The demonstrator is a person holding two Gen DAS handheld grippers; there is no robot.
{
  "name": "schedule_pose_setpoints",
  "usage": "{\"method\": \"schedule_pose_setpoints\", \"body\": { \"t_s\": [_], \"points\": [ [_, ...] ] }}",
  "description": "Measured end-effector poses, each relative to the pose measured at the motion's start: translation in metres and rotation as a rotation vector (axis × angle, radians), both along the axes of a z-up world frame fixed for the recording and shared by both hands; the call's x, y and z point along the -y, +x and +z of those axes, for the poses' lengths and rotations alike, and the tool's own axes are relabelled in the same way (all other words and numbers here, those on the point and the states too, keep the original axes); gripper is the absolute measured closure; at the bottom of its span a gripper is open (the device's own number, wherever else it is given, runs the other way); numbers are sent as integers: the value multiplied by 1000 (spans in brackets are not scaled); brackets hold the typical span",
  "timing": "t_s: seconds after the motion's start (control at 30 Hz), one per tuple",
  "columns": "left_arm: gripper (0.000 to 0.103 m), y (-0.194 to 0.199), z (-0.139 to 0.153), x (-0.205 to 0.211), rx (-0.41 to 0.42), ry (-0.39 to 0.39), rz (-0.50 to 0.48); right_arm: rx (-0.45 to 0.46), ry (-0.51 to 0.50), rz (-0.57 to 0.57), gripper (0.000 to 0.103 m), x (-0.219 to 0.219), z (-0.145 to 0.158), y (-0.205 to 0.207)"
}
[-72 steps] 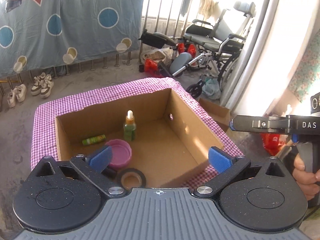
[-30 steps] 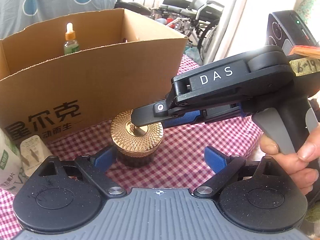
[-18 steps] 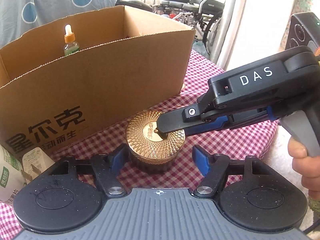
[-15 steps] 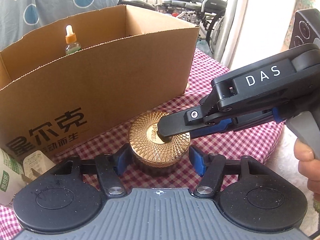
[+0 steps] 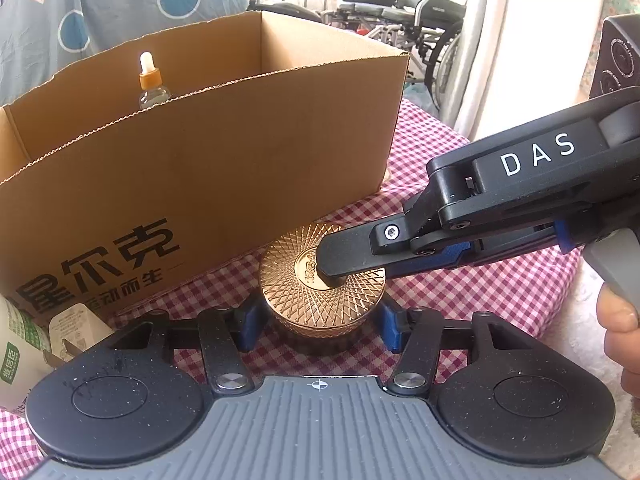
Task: Organize rigid objects
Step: 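Lift the gold-lidded jar with the right tool over the box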
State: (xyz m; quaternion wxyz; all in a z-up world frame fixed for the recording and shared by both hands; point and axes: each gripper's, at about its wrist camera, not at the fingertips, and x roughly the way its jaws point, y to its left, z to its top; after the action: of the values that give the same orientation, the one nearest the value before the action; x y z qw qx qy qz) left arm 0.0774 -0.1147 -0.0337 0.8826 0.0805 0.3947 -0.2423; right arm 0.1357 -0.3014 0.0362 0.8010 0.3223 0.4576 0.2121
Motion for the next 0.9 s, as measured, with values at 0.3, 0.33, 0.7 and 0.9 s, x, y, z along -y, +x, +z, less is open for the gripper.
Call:
{"method": "schedule_pose_setpoints", "body": {
  "t_s": [0.3,0.33,0.7,0.9],
  "points": [
    [48,-14,19,-3,45,-21,3,42,-4,-10,63,2,21,-15],
    [48,-17,23,-4,56,-24,4,52,-4,-10,63,2,26,-17],
    [48,-21,94,-16,213,-82,54,265,-53,38,63,-14,114,-21],
    [48,14,116,-14,234,-112,102,326,-125,103,63,-23,151,17]
  ]
}}
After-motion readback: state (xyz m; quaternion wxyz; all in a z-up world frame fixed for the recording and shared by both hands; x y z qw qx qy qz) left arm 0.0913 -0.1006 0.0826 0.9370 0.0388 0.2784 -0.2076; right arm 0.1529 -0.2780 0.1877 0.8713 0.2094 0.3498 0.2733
